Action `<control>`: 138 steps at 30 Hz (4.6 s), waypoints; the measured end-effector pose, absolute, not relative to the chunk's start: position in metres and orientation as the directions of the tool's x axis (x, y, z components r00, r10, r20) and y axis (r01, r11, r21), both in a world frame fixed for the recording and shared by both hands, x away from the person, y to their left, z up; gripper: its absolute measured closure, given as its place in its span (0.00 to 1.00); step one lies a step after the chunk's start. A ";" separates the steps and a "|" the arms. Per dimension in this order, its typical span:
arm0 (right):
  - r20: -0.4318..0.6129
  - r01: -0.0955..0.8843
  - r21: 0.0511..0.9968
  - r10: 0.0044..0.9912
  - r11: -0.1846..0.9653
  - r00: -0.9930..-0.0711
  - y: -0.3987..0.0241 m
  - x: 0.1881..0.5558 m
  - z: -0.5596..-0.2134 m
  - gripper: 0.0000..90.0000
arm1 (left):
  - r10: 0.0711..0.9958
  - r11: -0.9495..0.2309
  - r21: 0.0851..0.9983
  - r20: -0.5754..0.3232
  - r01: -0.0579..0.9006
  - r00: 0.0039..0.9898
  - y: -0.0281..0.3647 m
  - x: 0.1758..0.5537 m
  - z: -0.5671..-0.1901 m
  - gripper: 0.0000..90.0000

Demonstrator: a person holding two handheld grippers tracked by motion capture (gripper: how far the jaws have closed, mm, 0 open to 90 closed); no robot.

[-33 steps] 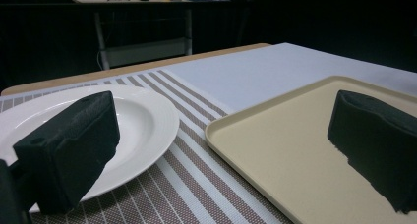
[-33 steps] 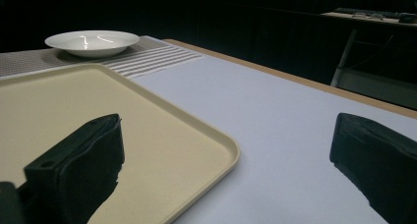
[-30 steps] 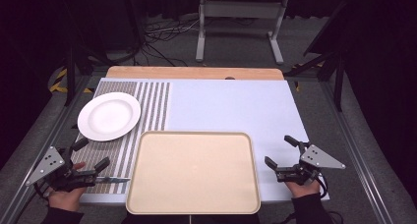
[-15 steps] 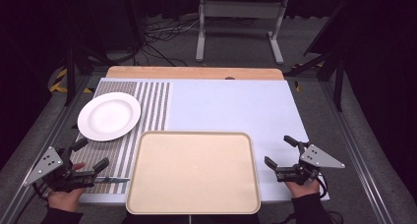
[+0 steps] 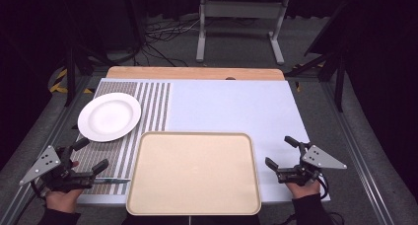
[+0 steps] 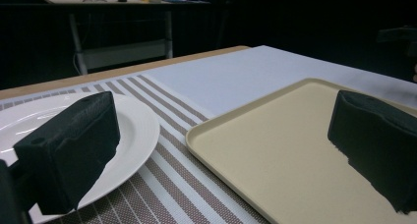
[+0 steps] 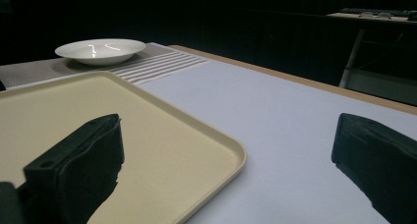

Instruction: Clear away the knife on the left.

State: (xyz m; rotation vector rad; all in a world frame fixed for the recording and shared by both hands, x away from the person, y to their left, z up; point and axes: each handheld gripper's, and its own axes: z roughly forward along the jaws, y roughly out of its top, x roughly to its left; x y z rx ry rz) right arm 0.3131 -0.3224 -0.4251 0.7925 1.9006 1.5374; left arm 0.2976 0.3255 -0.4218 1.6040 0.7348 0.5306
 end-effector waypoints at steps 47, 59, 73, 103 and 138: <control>-0.011 0.134 0.980 0.714 0.145 -0.700 -0.322 0.318 -0.431 0.00 | 0.559 -0.710 0.603 0.168 0.363 0.812 0.331 0.326 -0.364 0.05; -0.004 0.144 0.978 0.708 0.150 -0.706 -0.321 0.319 -0.432 0.00 | 0.521 -0.788 0.480 0.188 0.385 0.833 0.324 0.331 -0.359 0.06; -0.004 0.144 0.978 0.703 0.151 -0.711 -0.321 0.319 -0.431 0.00 | 0.443 -0.867 0.325 0.161 0.377 0.882 0.316 0.339 -0.362 0.07; -0.013 0.132 0.979 0.692 0.156 -0.722 -0.321 0.319 -0.430 0.00 | 0.256 -0.966 0.070 0.142 0.248 0.956 0.309 0.342 -0.406 0.22; 0.009 0.135 0.981 0.669 0.137 -0.744 -0.322 0.319 -0.430 0.00 | 0.079 -0.991 -0.098 0.080 0.087 0.994 0.297 0.346 -0.426 0.84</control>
